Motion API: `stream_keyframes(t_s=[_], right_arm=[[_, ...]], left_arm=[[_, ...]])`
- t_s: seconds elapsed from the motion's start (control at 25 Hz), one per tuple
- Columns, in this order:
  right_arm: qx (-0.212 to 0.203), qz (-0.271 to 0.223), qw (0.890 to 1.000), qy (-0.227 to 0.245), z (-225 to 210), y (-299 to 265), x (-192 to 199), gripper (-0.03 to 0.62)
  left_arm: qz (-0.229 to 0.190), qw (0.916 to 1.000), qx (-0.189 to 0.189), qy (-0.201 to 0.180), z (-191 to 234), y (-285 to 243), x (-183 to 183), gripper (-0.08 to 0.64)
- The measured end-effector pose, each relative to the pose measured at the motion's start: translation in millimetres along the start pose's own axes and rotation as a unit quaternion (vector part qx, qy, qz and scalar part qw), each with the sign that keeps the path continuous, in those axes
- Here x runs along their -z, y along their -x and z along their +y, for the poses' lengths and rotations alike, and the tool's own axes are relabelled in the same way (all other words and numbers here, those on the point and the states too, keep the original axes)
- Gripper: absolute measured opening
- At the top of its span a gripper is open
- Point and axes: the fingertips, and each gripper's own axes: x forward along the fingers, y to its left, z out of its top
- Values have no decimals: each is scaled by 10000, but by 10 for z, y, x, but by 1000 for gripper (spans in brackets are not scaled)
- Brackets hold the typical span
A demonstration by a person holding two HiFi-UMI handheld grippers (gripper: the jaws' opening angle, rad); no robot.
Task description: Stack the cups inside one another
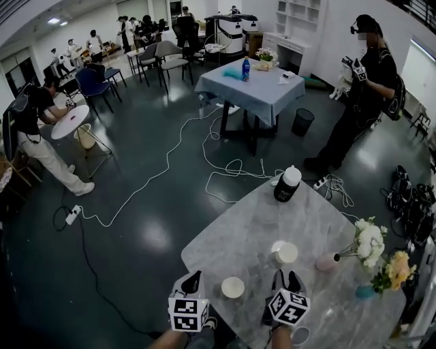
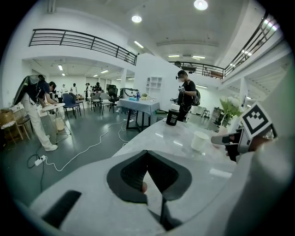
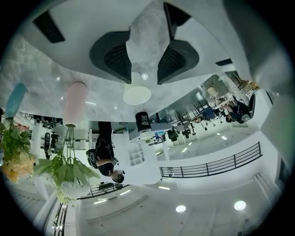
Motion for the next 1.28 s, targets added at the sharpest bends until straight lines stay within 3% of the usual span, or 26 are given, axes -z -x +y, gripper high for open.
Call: stream_keyframes(t_s=[0.76,1.28], right_arm=[[203,246,9995,33,-154,-664,220,218],[331,133,9994,33,-257,-893,164,224]], left_arm=[[346,9990,-246,167,262,-338,412,-5],[493,9981,-280,234,271,-382,582,-5]])
